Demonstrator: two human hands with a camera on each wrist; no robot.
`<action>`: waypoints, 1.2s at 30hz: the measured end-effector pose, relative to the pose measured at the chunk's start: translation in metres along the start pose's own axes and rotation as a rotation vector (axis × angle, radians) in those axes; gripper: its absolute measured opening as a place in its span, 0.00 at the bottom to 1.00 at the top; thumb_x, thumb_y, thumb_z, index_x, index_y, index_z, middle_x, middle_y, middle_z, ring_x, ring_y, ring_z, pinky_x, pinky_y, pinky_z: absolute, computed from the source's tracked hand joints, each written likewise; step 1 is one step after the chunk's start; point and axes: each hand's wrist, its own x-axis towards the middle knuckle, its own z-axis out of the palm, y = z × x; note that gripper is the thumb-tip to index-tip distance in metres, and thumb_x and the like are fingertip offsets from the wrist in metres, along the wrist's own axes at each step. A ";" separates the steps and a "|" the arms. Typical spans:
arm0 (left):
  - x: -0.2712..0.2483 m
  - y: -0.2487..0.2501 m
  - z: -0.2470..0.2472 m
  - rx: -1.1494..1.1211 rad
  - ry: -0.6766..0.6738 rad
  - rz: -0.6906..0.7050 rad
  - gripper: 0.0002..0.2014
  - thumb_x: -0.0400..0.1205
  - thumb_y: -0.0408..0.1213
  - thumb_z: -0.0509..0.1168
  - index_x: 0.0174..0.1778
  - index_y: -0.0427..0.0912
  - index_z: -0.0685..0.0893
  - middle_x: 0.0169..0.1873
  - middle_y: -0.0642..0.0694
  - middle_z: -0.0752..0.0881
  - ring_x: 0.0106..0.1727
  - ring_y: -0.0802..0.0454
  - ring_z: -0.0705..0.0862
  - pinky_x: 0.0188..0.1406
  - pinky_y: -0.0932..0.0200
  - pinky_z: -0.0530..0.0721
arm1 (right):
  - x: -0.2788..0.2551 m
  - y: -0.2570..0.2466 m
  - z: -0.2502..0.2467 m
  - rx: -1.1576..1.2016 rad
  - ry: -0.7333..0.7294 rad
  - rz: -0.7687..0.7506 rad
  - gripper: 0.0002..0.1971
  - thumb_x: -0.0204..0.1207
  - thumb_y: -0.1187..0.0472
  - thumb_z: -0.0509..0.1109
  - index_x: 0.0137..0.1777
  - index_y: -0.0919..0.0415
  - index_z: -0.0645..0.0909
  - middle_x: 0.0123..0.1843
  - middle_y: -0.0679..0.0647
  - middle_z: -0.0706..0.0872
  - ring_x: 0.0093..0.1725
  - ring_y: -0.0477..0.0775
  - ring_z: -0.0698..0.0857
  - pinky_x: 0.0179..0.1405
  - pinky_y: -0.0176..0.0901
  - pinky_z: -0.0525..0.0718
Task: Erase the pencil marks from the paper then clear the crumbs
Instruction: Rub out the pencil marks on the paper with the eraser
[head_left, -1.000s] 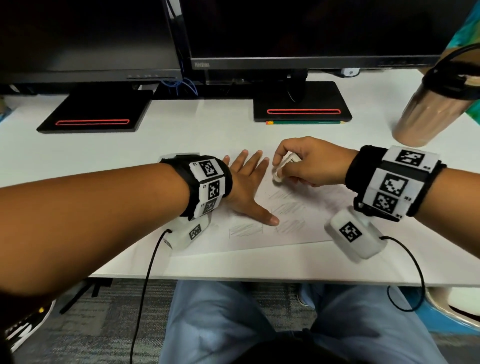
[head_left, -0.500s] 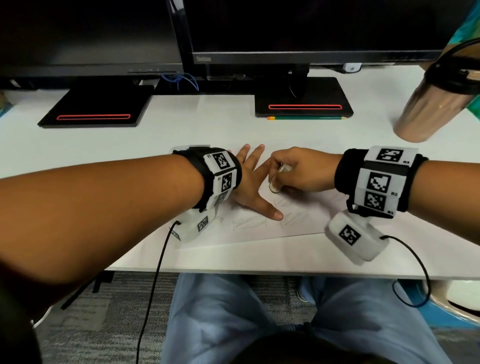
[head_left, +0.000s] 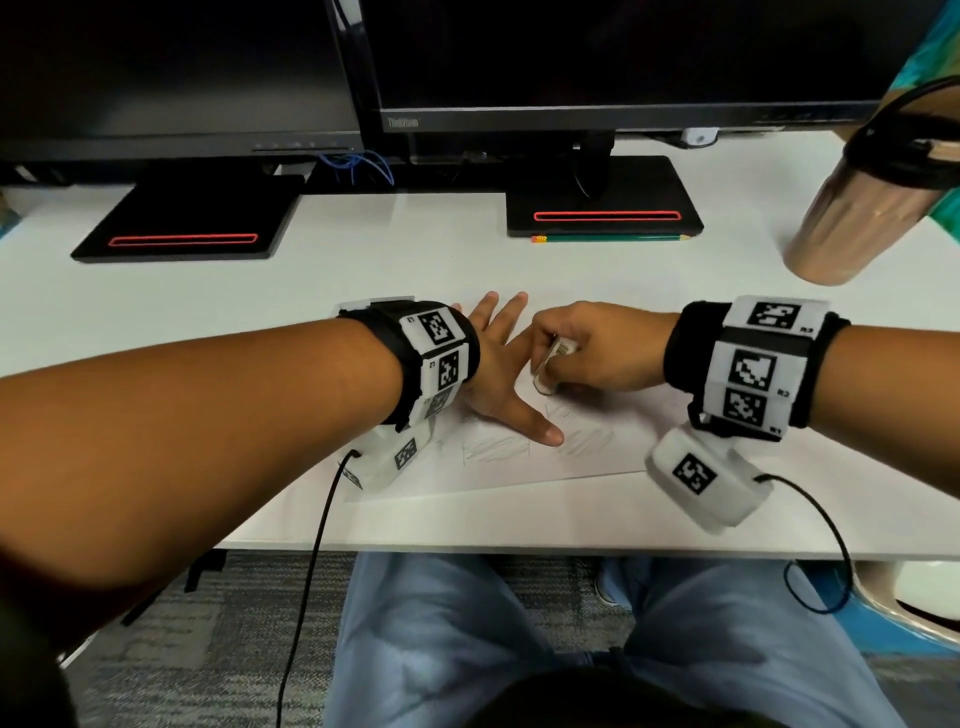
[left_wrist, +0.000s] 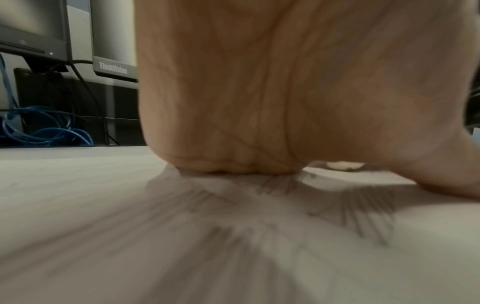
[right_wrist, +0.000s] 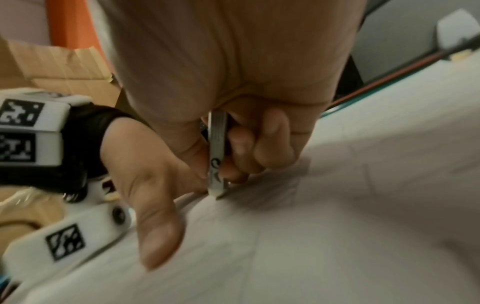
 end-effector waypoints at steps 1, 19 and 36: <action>0.000 0.000 0.000 -0.006 0.005 0.002 0.66 0.64 0.83 0.60 0.84 0.55 0.27 0.82 0.44 0.22 0.83 0.39 0.24 0.82 0.29 0.37 | 0.000 0.002 -0.003 -0.008 0.028 0.016 0.01 0.76 0.59 0.71 0.44 0.53 0.81 0.48 0.49 0.89 0.45 0.51 0.87 0.53 0.52 0.86; -0.001 0.001 -0.001 -0.016 0.003 -0.001 0.67 0.64 0.82 0.61 0.82 0.57 0.24 0.82 0.46 0.22 0.83 0.40 0.24 0.82 0.30 0.37 | 0.002 0.011 -0.009 -0.014 0.096 0.030 0.03 0.74 0.59 0.73 0.45 0.54 0.82 0.44 0.45 0.87 0.45 0.51 0.85 0.49 0.47 0.84; 0.003 0.001 0.000 0.018 0.000 -0.017 0.65 0.63 0.83 0.60 0.85 0.55 0.29 0.82 0.44 0.22 0.83 0.38 0.25 0.82 0.28 0.40 | 0.002 -0.003 -0.001 -0.017 0.012 -0.002 0.01 0.75 0.59 0.72 0.44 0.52 0.82 0.44 0.48 0.90 0.44 0.49 0.87 0.49 0.44 0.84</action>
